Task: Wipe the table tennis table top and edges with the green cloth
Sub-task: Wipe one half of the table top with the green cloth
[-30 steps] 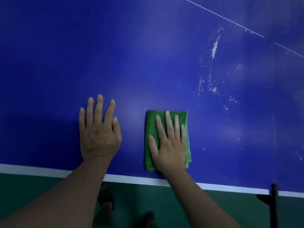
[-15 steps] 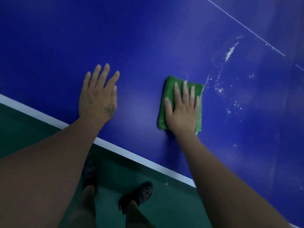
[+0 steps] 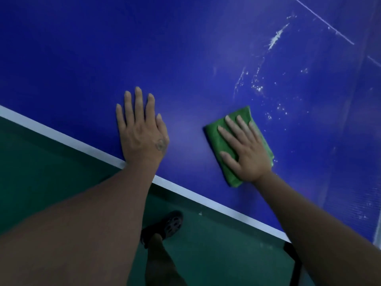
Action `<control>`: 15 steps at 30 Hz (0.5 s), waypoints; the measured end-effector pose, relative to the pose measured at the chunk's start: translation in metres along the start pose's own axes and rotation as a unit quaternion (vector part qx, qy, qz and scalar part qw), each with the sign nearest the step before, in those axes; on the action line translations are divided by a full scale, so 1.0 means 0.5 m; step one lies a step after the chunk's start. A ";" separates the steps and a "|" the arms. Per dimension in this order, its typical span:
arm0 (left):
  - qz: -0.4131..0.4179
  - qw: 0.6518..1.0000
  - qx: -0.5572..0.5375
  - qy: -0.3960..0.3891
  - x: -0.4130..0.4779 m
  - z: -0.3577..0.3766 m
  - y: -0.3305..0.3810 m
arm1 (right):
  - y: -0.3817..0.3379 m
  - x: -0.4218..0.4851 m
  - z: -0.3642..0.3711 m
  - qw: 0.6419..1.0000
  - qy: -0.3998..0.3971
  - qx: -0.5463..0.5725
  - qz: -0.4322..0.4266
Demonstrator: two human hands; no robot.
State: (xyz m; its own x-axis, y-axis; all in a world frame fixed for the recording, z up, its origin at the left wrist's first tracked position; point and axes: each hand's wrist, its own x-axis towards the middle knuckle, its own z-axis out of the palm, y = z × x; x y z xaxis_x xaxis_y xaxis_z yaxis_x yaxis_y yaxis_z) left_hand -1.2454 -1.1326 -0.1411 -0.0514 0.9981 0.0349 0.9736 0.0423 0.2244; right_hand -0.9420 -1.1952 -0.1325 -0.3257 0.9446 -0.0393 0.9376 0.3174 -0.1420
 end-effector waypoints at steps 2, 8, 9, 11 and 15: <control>0.000 1.000 -0.002 -0.001 0.000 -0.005 0.005 | 0.041 0.044 -0.015 0.999 0.012 -0.008 0.030; -0.013 1.000 0.003 -0.002 0.000 -0.008 0.013 | -0.023 0.100 -0.027 0.983 0.022 0.050 0.175; -0.013 1.000 0.003 -0.001 0.000 -0.008 0.015 | -0.057 0.084 -0.021 0.979 0.029 0.065 0.192; -0.012 1.000 0.001 0.006 -0.001 -0.008 0.016 | -0.129 0.022 -0.005 0.980 0.036 0.067 0.185; -0.007 1.000 -0.001 0.016 -0.004 -0.007 0.016 | -0.185 -0.145 0.024 0.996 -0.006 0.061 0.060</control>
State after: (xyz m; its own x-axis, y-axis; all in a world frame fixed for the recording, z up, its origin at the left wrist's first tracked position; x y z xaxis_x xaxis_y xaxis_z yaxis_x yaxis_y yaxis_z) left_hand -1.2382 -1.1345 -0.1360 -0.0727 0.9954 0.0624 0.9721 0.0567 0.2275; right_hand -1.0067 -1.2939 -0.1282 -0.2146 0.9738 -0.0751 0.9481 0.1892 -0.2554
